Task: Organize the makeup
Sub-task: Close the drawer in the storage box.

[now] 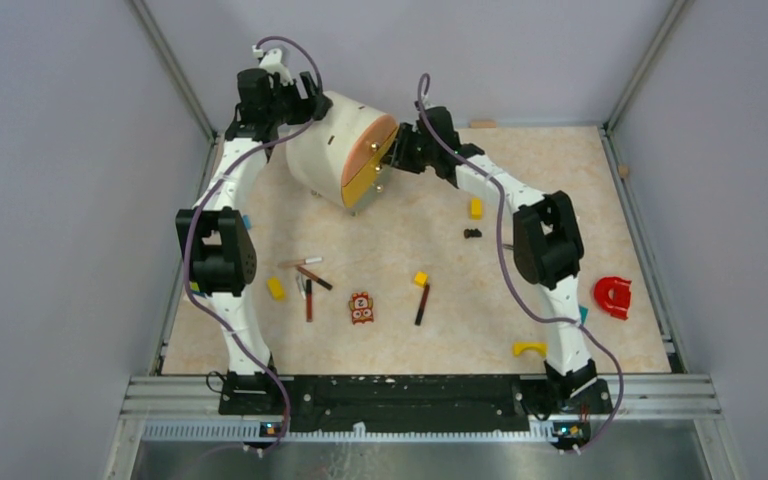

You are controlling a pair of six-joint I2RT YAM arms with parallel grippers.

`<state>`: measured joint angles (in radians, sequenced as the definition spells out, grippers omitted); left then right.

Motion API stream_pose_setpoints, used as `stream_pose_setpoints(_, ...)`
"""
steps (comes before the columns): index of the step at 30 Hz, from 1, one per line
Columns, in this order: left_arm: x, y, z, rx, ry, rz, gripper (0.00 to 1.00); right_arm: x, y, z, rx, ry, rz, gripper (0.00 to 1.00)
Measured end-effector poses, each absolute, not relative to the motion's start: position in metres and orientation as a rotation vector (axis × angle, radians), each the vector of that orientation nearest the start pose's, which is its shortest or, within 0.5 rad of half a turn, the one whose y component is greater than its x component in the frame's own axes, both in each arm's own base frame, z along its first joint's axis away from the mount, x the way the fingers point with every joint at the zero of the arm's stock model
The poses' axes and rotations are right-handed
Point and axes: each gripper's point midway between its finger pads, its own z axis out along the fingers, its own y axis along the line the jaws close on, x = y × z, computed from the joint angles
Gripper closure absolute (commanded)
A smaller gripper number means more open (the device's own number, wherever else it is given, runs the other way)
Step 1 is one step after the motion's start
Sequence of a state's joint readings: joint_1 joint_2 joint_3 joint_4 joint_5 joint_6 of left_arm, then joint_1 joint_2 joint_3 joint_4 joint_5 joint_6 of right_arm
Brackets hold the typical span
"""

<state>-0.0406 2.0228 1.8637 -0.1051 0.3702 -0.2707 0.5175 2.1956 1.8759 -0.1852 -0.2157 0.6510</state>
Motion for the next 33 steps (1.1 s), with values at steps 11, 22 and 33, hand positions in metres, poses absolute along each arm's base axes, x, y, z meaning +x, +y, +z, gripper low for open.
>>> stream_pose_setpoints(11, 0.598, -0.099, 0.271, 0.045, 1.852, -0.544, 0.15, 0.508, 0.363, 0.150, 0.018, 2.209, 0.919, 0.59)
stream_pose_setpoints(22, 0.591, -0.093, 0.273, -0.004, 1.854, -0.477, 0.14, 0.468, 0.311, 0.126, 0.178, 2.213, 0.820, 0.54)
stream_pose_setpoints(33, 0.577, -0.091, 0.273, -0.052, 1.840, -0.445, 0.14, 0.473, 0.329, 0.125, 0.258, 2.150, 1.115, 0.50)
